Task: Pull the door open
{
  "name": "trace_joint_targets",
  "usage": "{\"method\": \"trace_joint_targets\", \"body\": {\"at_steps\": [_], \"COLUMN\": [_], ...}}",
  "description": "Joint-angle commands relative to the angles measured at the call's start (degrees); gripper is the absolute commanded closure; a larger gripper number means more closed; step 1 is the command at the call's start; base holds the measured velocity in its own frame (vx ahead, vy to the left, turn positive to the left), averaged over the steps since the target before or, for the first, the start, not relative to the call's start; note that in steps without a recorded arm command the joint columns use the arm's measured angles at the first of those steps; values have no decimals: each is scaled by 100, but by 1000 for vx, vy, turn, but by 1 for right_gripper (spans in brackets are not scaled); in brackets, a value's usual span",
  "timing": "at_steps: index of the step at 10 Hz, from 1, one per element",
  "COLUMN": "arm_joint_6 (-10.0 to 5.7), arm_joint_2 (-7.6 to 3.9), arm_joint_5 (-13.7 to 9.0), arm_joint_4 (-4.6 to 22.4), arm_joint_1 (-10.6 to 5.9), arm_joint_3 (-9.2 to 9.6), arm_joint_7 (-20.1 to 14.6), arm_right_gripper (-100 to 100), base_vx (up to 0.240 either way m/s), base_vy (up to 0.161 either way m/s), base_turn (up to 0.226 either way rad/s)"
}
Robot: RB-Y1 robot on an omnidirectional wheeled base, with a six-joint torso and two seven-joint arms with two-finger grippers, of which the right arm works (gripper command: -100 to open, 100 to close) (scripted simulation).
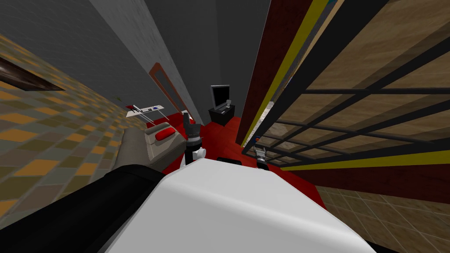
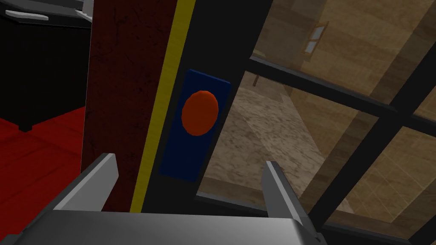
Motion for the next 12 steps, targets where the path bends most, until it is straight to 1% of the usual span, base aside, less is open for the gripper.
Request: {"method": "trace_joint_targets", "body": {"at_steps": [1, 2, 5, 8, 9, 10, 11, 12], "arm_joint_6": [-4, -4, -10, -14, -20, -70, -85, -116], "arm_joint_2": [-2, -2, -4, -6, -5, -73, -93, -138], "arm_joint_5": [-124, -124, -316, -438, -411, -451, -461, -484], "arm_joint_4": [-34, -34, -85, -117, -96, 1, 29, 92], "arm_joint_1": [23, 23, 57, 78, 68, 69, 69, 68], "arm_joint_3": [63, 63, 159, 220, 209, 148, 129, 87], "arm_joint_7": [-286, -334, -834, -1157, -1085, -1206, -1235, -1298], "arm_right_gripper": [-100, -100, -100, -100, -100, -100, -100, -100], "base_vx": [-53, -41, -42, -36, -13, 114, 172, 219], "base_vy": [-14, -10, -18, -14, -4, -15, -36, 24], "base_turn": [65, 22, 43, 31, 5, 134, 109, 128]}}
